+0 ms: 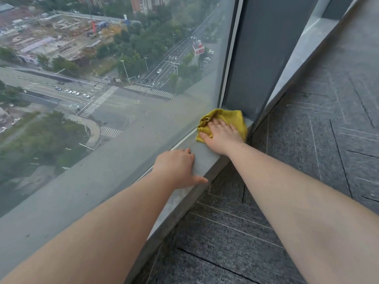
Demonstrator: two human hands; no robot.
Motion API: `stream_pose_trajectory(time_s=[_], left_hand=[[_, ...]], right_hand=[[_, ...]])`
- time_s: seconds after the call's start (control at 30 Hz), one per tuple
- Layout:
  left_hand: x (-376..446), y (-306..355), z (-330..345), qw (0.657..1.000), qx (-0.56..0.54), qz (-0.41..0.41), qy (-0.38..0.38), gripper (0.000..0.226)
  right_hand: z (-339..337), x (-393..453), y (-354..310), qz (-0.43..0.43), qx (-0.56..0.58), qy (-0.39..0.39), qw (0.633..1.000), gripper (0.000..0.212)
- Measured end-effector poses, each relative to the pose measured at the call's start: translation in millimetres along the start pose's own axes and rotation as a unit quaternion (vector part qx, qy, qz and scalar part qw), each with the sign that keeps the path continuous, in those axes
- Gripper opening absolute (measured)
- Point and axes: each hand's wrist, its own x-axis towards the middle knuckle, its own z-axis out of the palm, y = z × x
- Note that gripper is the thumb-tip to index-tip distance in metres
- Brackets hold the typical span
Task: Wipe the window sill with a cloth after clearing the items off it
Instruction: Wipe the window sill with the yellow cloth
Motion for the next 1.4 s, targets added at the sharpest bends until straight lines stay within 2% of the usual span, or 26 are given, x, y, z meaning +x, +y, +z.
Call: stream_pose_trajectory(time_s=[0.13,0.23,0.37,0.7,0.87,1.0,1.2,1.4], left_hand=[[4,-2,1,1.000,0.016,0.003,-0.001,0.090],[4,-3,1,1.000,0.020,0.006,-0.006,0.092],[3,-3,-1,1.000,0.019,0.004,-0.011,0.091],[8,2,-7,0.998,0.046,-0.013,-0.033,0.087],[0,5,-5,0.999,0.013,-0.009,-0.041,0.074],[-15,-1,-8,1.000,0.016,0.027,0.006,0.053],[-37,-13,-27,1.000,-0.014,-0.006,0.028,0.039],[-62,-16,-52,1.000,0.013,-0.025,0.002,0.032]], right_hand=[[-2,9,7,0.003,0.013,0.015,1.000,0.064],[-5,19,13,0.046,0.034,0.046,0.997,0.062],[-10,30,19,0.069,0.022,0.040,0.997,0.058],[-22,6,31,0.121,0.031,0.089,0.988,0.043],[-20,-16,49,0.168,0.070,0.087,0.979,0.044],[-16,-50,67,0.251,0.133,0.044,0.958,0.026],[-6,-93,73,0.235,0.240,0.106,0.936,0.029],[-35,-107,60,0.215,0.292,0.094,0.927,0.027]])
